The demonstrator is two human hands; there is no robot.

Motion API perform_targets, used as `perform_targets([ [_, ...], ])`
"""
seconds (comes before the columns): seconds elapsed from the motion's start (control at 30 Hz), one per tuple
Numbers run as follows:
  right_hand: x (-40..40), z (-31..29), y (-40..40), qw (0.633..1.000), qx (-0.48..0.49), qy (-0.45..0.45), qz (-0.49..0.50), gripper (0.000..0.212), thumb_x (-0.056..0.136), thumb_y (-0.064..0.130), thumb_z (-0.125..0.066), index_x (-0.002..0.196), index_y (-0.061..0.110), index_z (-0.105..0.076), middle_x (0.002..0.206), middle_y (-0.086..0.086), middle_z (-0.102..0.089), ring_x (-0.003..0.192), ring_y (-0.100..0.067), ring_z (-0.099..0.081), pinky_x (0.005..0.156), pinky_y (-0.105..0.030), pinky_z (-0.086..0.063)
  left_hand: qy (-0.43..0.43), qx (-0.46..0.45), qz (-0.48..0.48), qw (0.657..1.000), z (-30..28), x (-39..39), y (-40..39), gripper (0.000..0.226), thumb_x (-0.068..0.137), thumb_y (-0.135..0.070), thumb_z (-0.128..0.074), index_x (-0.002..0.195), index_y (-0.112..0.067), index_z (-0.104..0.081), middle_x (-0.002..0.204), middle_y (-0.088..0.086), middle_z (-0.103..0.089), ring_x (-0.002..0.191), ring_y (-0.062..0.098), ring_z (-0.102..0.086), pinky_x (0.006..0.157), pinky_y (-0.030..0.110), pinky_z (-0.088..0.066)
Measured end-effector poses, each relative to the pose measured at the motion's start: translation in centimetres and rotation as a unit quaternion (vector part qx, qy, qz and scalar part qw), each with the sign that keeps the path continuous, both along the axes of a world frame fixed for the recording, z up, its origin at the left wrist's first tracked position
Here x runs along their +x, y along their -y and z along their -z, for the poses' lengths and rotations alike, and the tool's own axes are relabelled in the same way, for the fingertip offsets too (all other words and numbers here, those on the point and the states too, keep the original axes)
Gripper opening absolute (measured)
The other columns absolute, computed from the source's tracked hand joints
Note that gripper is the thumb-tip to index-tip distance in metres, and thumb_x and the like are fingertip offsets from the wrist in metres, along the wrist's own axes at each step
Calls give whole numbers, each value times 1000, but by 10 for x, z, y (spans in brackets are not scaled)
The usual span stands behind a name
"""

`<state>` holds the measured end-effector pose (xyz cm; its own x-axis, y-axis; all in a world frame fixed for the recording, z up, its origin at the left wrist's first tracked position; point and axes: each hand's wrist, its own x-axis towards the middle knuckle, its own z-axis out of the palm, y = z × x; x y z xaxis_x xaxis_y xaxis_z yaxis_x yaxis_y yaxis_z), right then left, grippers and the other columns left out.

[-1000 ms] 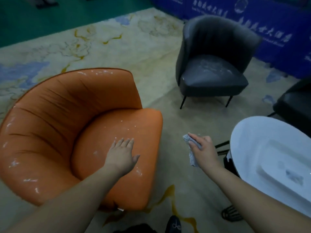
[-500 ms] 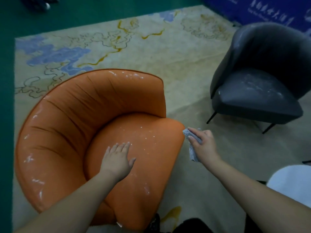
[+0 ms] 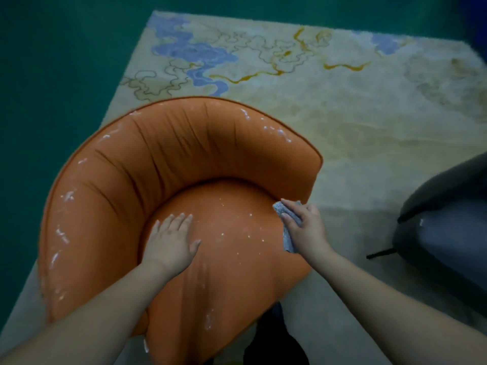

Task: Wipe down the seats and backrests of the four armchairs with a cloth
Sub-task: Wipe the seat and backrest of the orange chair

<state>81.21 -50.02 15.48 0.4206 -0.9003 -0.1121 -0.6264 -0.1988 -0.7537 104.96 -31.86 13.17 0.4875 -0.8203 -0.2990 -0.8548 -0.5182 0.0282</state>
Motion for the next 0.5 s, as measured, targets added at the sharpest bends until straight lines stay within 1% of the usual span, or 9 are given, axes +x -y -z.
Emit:
perform_targets([
  [0.07, 8, 1, 23, 999, -4, -5, -44, 35, 91, 22, -62, 126, 25, -60, 99, -2, -42, 87, -9, -50, 82, -12, -33, -4, -3, -46, 999, 2, -5, 6, 71, 93, -61, -31, 153, -26, -15, 158, -3, -22, 146, 19, -15, 119, 41, -12],
  [0.13, 15, 0, 45, 997, -5, -7, -79, 36, 91, 22, -62, 127, 27, -59, 99, -1, -41, 84, -3, -47, 80, -8, -32, -7, -9, -92, 996, 4, -13, 12, 71, 93, -61, -32, 153, -26, -15, 158, -3, -22, 146, 19, -15, 120, 41, -12],
  [0.27, 29, 1, 74, 990, 6, -11, -138, 36, 92, 23, -60, 128, 28, -58, 98, 3, -40, 85, 0, -46, 78, -3, -34, -20, -12, -160, 987, 5, -28, 15, 70, 94, -60, -32, 153, -25, -17, 158, -3, -22, 146, 19, -16, 119, 40, -12],
  [0.4, 46, 10, 85, 985, 16, -17, -171, 36, 92, 23, -60, 128, 28, -57, 99, 5, -40, 87, 0, -47, 73, 4, -34, -34, -10, -203, 979, 7, -35, 10, 69, 94, -59, -32, 153, -26, -15, 159, -4, -21, 147, 17, -14, 120, 40, -11],
  [0.5, 60, 23, 85, 981, 17, -25, -189, 37, 92, 22, -60, 128, 27, -57, 99, 3, -41, 86, 0, -47, 72, 6, -33, -45, -4, -222, 974, 14, -34, 1, 70, 94, -60, -32, 153, -26, -14, 159, -4, -20, 147, 17, -13, 120, 39, -11],
])
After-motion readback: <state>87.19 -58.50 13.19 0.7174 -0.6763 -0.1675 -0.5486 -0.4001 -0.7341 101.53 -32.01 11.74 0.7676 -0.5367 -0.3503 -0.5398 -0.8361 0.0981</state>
